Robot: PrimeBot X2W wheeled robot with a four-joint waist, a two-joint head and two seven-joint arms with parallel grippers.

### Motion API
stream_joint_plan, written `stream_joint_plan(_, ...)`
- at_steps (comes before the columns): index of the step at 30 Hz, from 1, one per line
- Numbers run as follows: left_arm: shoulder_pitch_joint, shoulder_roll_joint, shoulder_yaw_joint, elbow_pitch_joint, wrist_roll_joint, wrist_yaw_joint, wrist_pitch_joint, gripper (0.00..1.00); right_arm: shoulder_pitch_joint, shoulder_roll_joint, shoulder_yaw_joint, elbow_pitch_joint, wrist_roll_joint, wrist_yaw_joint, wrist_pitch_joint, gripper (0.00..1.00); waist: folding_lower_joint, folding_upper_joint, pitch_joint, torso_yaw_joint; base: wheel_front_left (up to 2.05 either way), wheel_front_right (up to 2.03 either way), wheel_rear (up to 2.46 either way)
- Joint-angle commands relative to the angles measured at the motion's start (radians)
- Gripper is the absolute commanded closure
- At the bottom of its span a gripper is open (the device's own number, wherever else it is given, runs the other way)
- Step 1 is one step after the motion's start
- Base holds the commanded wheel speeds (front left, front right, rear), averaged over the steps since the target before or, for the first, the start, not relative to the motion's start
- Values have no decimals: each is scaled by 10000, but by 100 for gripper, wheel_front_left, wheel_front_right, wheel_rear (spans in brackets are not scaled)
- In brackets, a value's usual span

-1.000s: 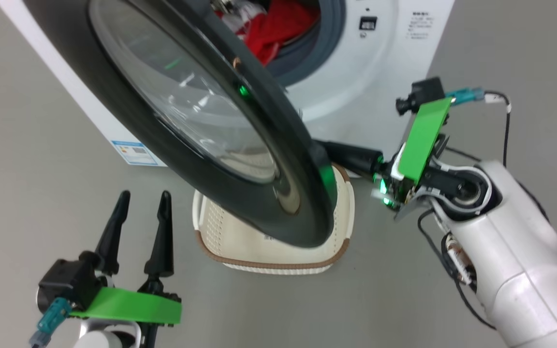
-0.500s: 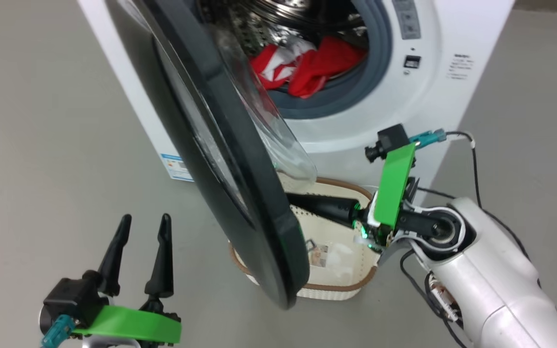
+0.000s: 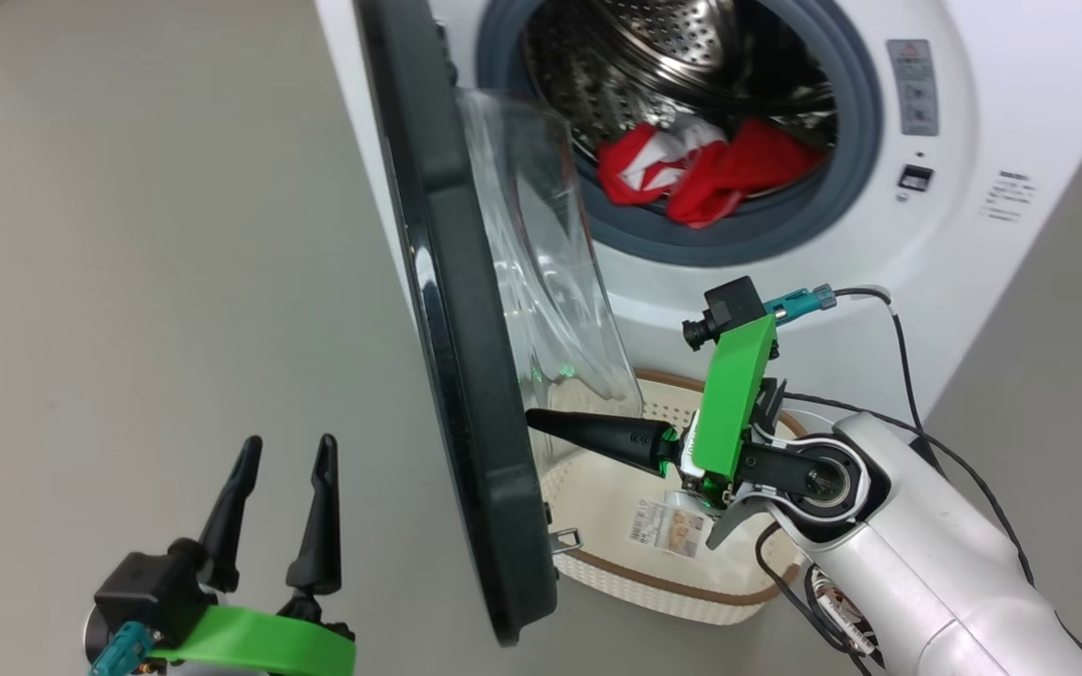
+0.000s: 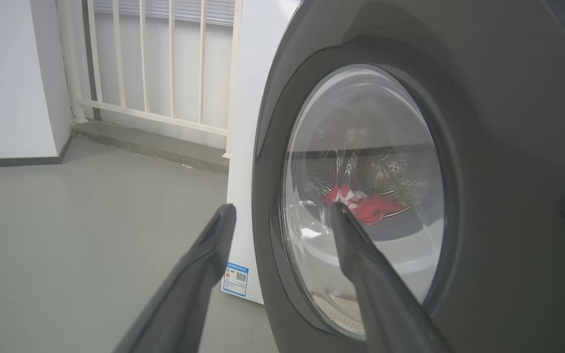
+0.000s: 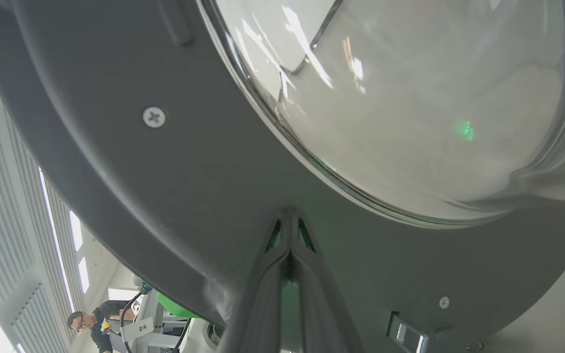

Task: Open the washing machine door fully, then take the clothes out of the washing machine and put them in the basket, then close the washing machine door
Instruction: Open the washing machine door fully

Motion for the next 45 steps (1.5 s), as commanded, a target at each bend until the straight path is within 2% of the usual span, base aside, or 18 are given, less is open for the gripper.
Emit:
stream_joint_plan(1,-41,158,285,-230,-34,29,-92,0,11,296,140,-289,-37,77,-61,100,0,0,-138,324,0,0,0)
stream_joint_plan(14,306,158,615,-685,-107,140,-92,0,-211,296,1033,-424,289,77,-148,100,0,0,-8,611,0,0,0)
stream_joint_plan(21,380,158,648,-710,-96,165,-92,0,-187,296,1041,-373,274,77,-330,100,0,0,-101,566,0,0,0)
stream_joint_plan(22,385,158,644,-701,-87,159,-92,0,-158,296,968,-364,160,77,-449,96,0,0,-120,553,0,0,0)
stream_joint_plan(24,397,158,632,-685,-63,146,-92,0,-59,283,800,-435,-110,77,-722,53,0,0,-162,527,0,0,0)
stream_joint_plan(25,403,158,632,-680,-53,140,-92,0,9,223,749,-529,-311,77,-872,0,0,0,-183,514,0,0,0)
stream_joint_plan(29,449,158,587,-643,-4,112,-92,0,416,-157,610,-1046,-1229,77,-1892,0,0,0,-284,455,0,0,0)
stream_joint_plan(33,455,158,525,-537,95,64,-92,0,811,-657,605,-1648,-2519,77,-3924,0,0,0,-392,405,0,0,0)
stream_joint_plan(35,435,158,529,-453,168,34,-92,0,931,-1025,963,-1770,-3434,77,-5104,0,0,0,-479,375,0,0,0)
stream_joint_plan(41,414,158,628,-321,334,-35,-92,0,996,-1770,2204,-738,-5837,77,-8459,0,0,0,-608,201,0,0,0)
stream_joint_plan(45,442,158,677,-295,345,-22,-92,0,869,-1841,2480,114,-6999,77,-9210,0,0,0,-659,95,0,0,0)
